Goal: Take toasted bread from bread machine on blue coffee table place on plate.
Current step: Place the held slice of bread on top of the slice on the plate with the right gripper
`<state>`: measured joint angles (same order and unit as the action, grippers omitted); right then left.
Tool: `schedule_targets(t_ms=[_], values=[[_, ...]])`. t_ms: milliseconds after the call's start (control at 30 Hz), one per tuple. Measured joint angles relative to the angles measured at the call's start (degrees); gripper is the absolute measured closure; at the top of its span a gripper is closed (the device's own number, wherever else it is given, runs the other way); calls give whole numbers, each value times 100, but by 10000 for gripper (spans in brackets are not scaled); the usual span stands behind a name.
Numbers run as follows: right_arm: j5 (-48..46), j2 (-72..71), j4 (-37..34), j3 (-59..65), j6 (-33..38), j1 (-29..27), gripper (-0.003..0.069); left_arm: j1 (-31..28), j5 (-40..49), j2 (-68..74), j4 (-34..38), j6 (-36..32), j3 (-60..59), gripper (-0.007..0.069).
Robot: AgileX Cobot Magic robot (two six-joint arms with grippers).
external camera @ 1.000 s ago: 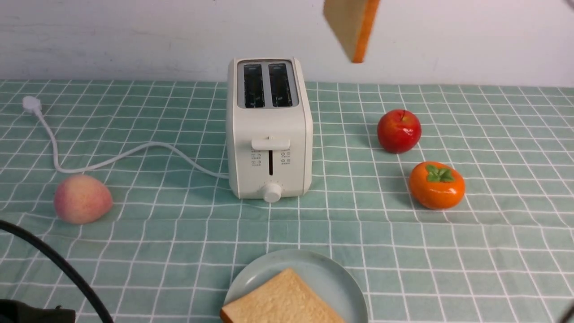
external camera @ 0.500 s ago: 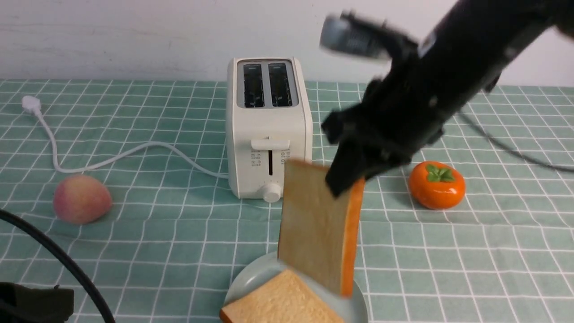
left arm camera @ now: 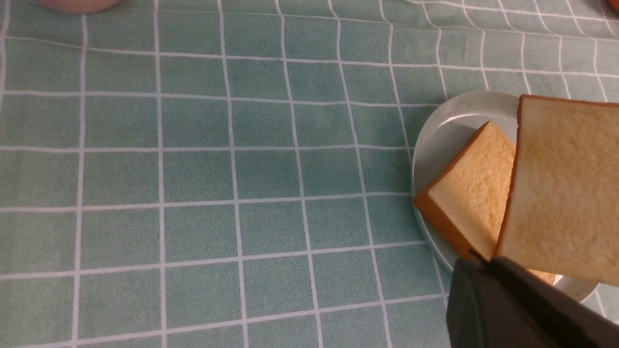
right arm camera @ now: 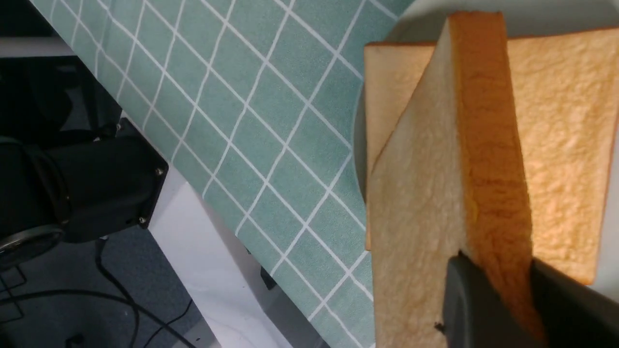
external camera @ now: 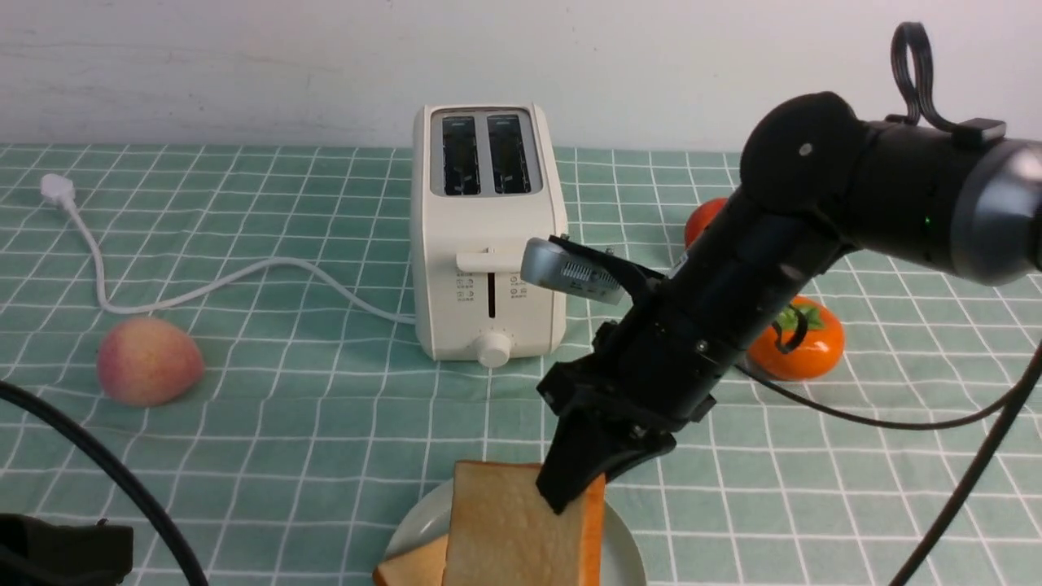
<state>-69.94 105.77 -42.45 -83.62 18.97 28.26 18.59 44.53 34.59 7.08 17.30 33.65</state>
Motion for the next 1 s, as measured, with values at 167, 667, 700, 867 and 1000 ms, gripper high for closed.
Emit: schedule_targets(t_ms=[167, 667, 700, 867, 1000], values=[[17, 0, 380, 0, 6, 0, 299, 0, 4, 0, 0, 0, 0, 638], [-29, -1190, 2135, -707, -1515, 6, 305, 0, 4, 0, 0, 0, -5, 638], [-49, -1425, 2271, -707, -1629, 6, 363, 0, 4, 0, 0, 0, -5, 638], [-140, -2719, 3043, -709, -2345, 6, 639, 0, 4, 0, 0, 0, -5, 638], [-129, -3717, 3931, -600, -2976, 6, 675, 0, -45, 0, 0, 0, -5, 638]])
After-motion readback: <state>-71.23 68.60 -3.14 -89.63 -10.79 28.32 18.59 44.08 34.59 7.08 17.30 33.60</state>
